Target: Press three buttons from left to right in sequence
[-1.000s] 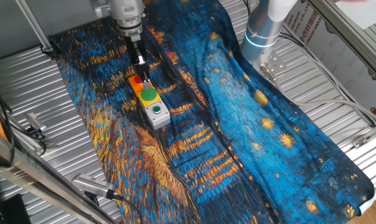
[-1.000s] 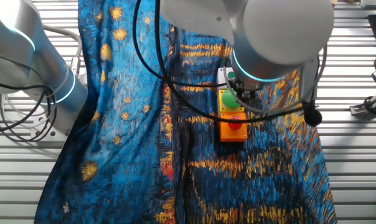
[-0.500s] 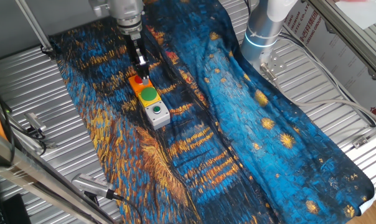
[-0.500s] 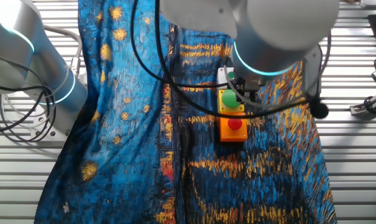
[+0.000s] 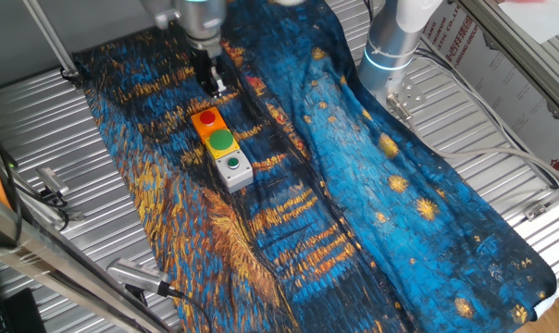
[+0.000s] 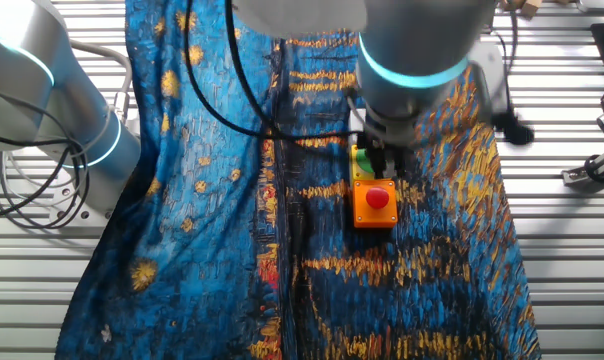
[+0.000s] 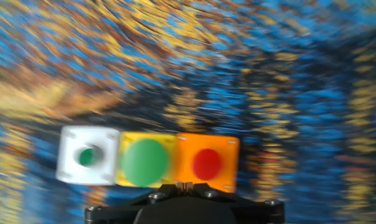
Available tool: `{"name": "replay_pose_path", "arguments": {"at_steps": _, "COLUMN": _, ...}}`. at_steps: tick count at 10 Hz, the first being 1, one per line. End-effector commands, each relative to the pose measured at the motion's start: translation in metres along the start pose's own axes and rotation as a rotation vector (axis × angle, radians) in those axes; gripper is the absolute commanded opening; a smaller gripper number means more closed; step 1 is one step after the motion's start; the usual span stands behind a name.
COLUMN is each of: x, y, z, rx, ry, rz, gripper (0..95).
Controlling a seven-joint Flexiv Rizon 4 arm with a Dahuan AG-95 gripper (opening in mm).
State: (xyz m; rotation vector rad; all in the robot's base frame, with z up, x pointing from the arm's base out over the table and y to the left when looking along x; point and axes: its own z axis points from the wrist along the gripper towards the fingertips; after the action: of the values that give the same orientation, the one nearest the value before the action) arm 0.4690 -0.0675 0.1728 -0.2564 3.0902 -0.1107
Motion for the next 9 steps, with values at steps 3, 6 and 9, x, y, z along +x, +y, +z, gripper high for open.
{"name": "replay_pose_path", "arguments": {"at_steps": 3, "x": -0.012, "y": -0.033, "z": 0.008, "rx": 0.143, "ry": 0.062, "rz": -0.121, "gripper": 0.0}}
{"name": "replay_pose_path", "arguments": {"at_steps": 6, "x": -0.025, "y": -0.040, "z": 0.008, "rx": 0.024, "ry": 0.047, "rz": -0.021, "gripper": 0.0}}
{"name": "replay_pose_path", "arguments": {"at_steps": 9, "x": -0.026, "y": -0.040, "z": 0.014, "rx": -0.019, "ry": 0.039, "rz": 0.022, "gripper": 0.0}}
